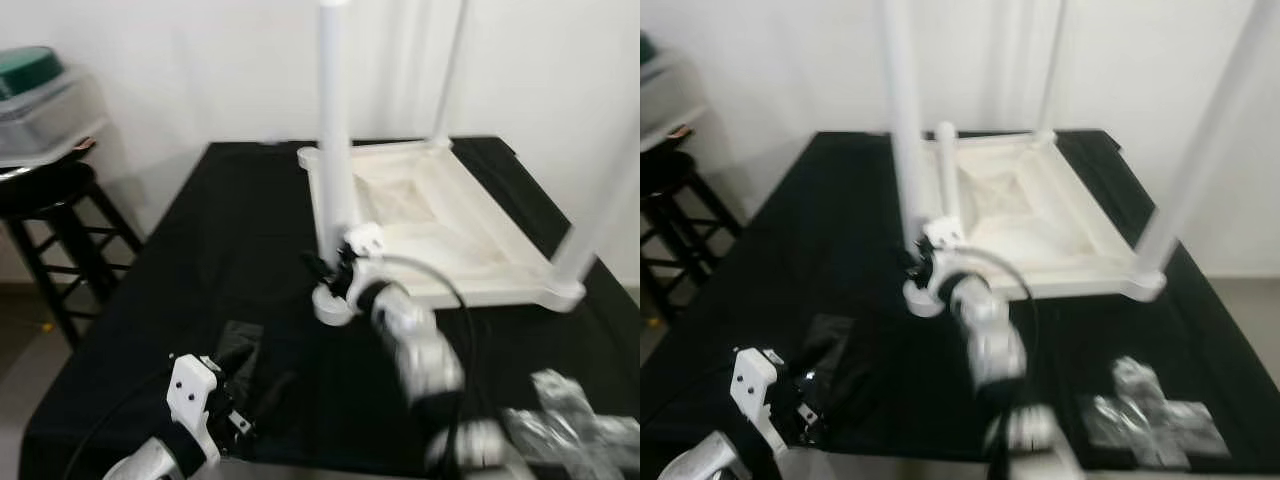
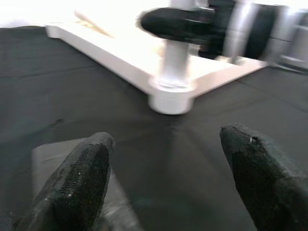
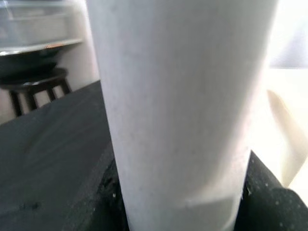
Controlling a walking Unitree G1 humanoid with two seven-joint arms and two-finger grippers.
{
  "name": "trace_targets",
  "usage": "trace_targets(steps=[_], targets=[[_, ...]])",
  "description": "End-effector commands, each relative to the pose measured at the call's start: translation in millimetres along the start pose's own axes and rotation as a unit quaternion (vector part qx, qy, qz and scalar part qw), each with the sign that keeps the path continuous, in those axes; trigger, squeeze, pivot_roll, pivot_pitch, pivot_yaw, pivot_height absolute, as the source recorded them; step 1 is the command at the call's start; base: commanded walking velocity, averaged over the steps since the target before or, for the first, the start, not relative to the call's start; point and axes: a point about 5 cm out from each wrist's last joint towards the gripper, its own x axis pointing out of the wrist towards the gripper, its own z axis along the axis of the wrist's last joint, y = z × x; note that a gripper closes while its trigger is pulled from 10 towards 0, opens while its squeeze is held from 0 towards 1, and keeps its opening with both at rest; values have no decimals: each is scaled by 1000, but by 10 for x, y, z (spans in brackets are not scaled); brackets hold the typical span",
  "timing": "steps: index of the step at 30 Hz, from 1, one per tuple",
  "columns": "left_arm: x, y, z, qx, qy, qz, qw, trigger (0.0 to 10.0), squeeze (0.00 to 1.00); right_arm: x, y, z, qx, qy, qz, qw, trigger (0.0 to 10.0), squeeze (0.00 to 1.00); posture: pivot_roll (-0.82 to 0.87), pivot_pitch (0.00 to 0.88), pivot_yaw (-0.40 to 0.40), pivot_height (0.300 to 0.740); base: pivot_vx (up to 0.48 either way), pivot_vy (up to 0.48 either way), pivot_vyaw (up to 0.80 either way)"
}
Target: Building children table
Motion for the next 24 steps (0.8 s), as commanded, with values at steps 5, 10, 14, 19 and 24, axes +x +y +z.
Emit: trace_targets(steps=[5, 10, 14, 19, 24], targets=[[26, 5, 8, 0, 2, -9, 1000, 10000, 0, 119, -90, -184, -56, 70, 19, 996, 0, 0, -69, 43, 41, 740, 0, 0, 0], [29, 11, 17, 2, -3, 2, 1000, 10000, 0, 179, -36, -127, -46, 63, 39, 996, 8353, 0, -65, 44, 39, 740, 0, 0, 0], [52, 27, 28, 4, -6, 7, 1000, 10000, 0, 334, 17, 177, -29, 26, 115, 993, 10000, 1000, -61, 39, 35, 740, 0, 0, 0], [69, 36, 29, 5, -6, 6, 1000, 10000, 0, 371, 59, 409, -41, -4, 263, 964, 10000, 1000, -60, 34, 36, 740, 0, 0, 0], [89, 49, 30, 6, -7, 6, 1000, 10000, 0, 347, 54, 422, -97, 19, 433, 896, 10000, 0, -54, 27, 38, 740, 0, 0, 0]])
